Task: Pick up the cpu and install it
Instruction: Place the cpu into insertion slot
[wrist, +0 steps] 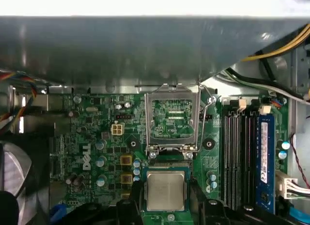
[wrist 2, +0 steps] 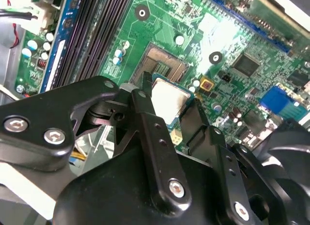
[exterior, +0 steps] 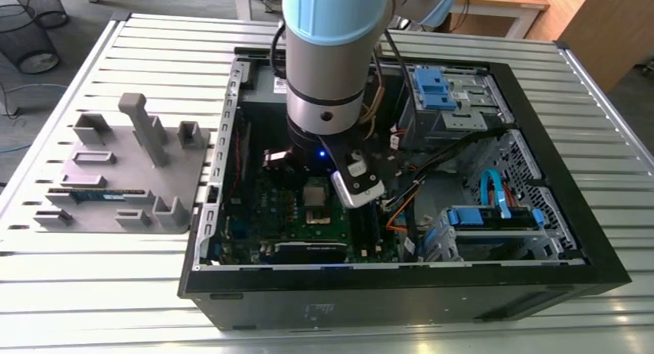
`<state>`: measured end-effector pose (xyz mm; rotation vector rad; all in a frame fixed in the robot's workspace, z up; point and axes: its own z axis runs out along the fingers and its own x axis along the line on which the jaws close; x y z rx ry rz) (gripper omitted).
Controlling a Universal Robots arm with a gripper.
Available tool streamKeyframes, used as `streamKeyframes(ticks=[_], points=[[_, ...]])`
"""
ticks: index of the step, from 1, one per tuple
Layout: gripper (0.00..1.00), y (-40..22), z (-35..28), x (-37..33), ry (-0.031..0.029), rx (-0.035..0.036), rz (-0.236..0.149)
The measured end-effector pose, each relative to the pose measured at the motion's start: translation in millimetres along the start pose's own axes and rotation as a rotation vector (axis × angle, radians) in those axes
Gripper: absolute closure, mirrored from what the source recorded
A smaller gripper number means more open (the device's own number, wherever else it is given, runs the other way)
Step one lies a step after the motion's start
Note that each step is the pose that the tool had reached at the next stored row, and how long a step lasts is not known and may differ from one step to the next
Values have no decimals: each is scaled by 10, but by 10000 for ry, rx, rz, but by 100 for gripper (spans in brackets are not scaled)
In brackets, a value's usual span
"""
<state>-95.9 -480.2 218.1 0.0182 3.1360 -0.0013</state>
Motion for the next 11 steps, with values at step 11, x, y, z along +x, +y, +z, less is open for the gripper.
streamKeyframes(ticks=[11], points=[[53,-75,115,-3,3,1,0]])
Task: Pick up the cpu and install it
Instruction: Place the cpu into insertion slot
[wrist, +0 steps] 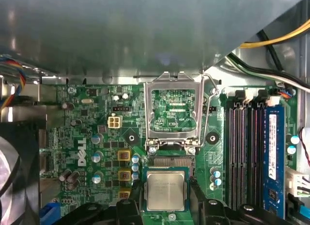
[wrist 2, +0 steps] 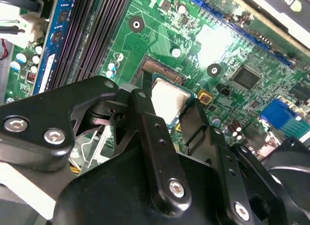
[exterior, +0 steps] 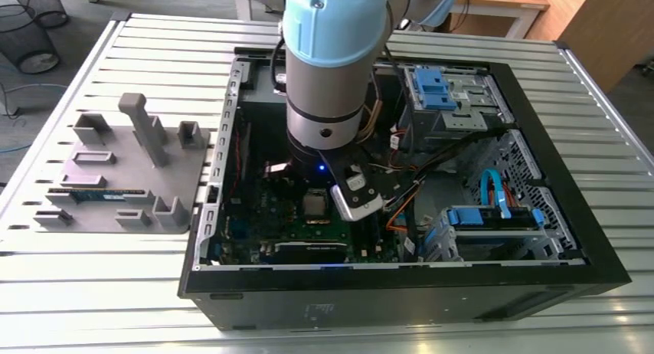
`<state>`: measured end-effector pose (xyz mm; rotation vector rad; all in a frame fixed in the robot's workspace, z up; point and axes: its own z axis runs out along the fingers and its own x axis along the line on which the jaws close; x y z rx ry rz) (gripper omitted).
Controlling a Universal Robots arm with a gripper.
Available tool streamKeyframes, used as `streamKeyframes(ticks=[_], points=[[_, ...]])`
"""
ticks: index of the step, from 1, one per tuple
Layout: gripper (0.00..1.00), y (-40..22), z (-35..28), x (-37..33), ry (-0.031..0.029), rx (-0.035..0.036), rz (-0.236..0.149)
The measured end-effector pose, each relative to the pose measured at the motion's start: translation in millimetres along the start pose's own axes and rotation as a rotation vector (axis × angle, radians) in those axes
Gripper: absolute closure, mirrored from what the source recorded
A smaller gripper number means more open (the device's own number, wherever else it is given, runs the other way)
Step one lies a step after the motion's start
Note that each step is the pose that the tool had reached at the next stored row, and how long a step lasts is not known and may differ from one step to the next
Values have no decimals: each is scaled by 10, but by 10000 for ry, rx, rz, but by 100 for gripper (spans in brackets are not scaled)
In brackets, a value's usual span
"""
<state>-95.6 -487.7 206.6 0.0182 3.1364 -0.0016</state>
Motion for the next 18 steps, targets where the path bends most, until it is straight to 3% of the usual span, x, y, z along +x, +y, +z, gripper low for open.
streamKeyframes(ticks=[10,18], points=[[53,-46,33,-35,32,2,0],[53,-47,47,-37,35,4,1]])
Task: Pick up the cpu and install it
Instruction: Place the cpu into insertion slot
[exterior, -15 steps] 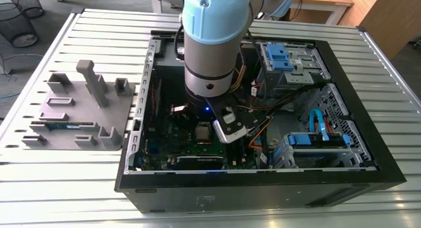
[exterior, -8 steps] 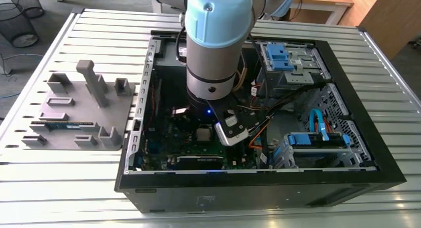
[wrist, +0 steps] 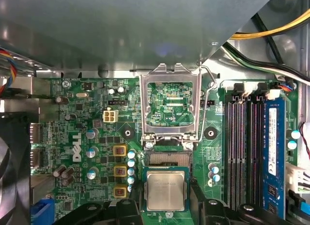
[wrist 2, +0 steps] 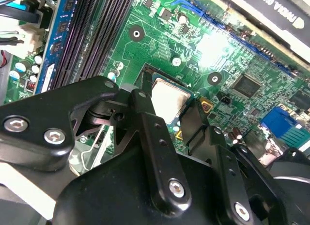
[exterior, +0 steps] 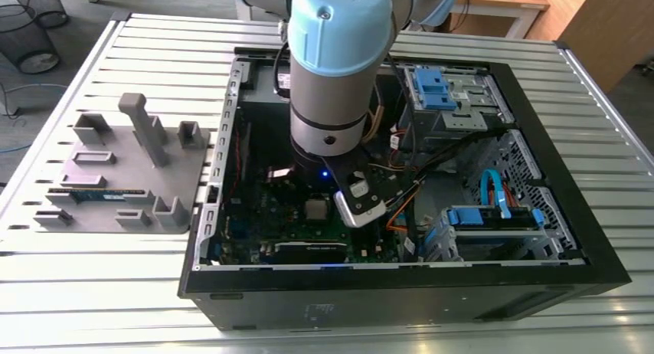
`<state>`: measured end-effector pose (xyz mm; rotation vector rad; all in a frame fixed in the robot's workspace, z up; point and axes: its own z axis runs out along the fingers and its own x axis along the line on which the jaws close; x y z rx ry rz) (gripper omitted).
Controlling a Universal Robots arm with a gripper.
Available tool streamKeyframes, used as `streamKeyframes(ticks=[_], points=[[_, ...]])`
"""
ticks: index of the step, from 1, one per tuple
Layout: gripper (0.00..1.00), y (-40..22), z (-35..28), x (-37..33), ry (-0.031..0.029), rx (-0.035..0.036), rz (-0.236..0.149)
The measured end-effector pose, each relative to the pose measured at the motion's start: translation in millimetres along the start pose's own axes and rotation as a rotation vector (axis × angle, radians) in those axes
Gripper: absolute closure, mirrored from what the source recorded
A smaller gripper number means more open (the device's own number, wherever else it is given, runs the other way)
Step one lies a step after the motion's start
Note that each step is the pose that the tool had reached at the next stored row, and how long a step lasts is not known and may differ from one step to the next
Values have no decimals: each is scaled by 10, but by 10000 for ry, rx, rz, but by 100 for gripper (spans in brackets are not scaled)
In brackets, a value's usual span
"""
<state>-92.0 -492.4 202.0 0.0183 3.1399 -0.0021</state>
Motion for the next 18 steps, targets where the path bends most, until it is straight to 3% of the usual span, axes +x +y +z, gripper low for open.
streamKeyframes(ticks=[7,18], points=[[53,0,60,-21,28,2,0],[53,22,82,-44,31,2,1]])
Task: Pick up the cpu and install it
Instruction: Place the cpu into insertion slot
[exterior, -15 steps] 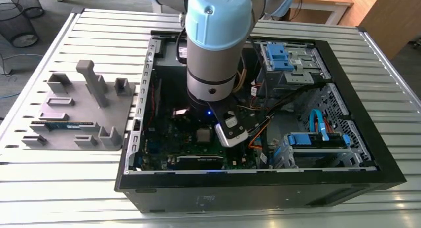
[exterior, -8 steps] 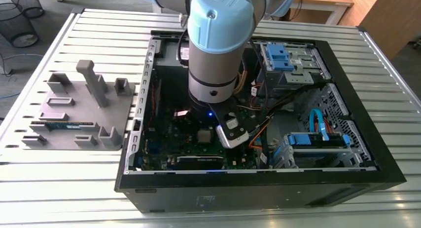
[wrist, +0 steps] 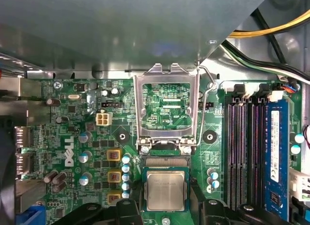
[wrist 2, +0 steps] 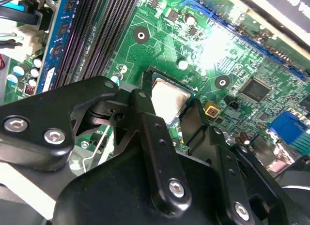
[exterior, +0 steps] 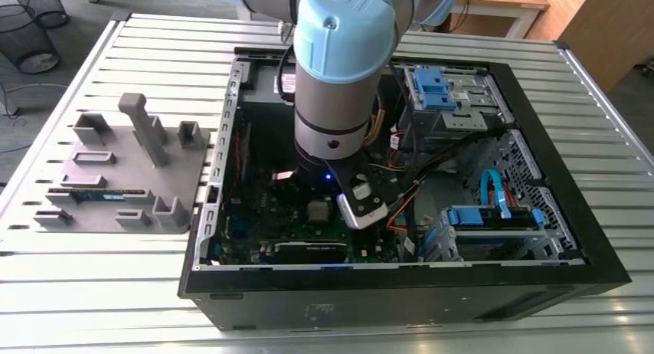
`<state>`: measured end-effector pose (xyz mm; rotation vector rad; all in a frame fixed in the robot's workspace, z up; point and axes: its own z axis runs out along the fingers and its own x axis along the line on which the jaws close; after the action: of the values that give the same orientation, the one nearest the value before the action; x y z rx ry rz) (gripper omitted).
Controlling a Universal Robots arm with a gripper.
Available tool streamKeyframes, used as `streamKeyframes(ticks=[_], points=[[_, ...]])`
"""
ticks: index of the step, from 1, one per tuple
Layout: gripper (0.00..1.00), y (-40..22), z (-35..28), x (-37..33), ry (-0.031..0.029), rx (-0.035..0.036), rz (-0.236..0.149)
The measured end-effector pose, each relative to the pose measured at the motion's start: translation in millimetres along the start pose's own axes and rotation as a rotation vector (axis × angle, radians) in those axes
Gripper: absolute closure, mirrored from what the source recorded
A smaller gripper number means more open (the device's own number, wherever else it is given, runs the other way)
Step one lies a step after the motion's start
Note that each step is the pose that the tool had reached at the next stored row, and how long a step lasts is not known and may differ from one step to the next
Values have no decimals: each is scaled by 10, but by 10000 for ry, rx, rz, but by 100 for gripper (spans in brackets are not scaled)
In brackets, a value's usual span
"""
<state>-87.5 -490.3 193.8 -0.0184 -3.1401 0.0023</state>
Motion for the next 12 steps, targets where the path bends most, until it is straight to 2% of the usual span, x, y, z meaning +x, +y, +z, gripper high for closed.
streamKeyframes(ticks=[12], points=[[53,28,32,-16,0,-2,-10]])
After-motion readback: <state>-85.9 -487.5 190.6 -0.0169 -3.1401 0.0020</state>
